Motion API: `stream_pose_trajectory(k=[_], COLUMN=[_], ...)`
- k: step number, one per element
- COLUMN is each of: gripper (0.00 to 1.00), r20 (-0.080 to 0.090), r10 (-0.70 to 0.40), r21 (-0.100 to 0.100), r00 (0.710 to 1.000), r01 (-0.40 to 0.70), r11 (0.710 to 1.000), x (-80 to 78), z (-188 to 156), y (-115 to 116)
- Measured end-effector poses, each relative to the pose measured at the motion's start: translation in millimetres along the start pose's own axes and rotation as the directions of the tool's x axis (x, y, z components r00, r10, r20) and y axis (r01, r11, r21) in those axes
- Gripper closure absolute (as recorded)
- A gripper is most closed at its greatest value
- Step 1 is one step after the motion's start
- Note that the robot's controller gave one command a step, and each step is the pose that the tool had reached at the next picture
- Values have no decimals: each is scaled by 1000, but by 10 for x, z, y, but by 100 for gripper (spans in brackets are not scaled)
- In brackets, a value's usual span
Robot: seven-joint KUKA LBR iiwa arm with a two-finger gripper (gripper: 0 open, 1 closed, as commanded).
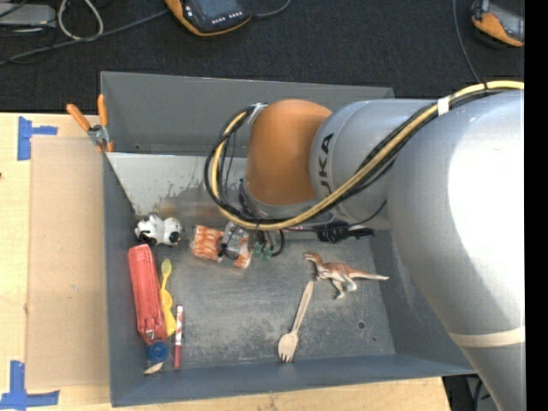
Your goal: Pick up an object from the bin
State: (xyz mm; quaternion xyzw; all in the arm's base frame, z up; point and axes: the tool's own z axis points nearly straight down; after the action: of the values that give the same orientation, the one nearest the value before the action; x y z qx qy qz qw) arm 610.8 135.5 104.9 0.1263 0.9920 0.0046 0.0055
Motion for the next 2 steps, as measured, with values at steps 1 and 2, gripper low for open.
stream_pose_trajectory(k=[1,2], gripper=[100,100], r20=[5,5], r10=[-16,-11], r21=[0,-5], r00=[1000,1000], r01=[16,11], r11=[1000,1000], x=[-56,-26], z=[337,307], y=[80,9])
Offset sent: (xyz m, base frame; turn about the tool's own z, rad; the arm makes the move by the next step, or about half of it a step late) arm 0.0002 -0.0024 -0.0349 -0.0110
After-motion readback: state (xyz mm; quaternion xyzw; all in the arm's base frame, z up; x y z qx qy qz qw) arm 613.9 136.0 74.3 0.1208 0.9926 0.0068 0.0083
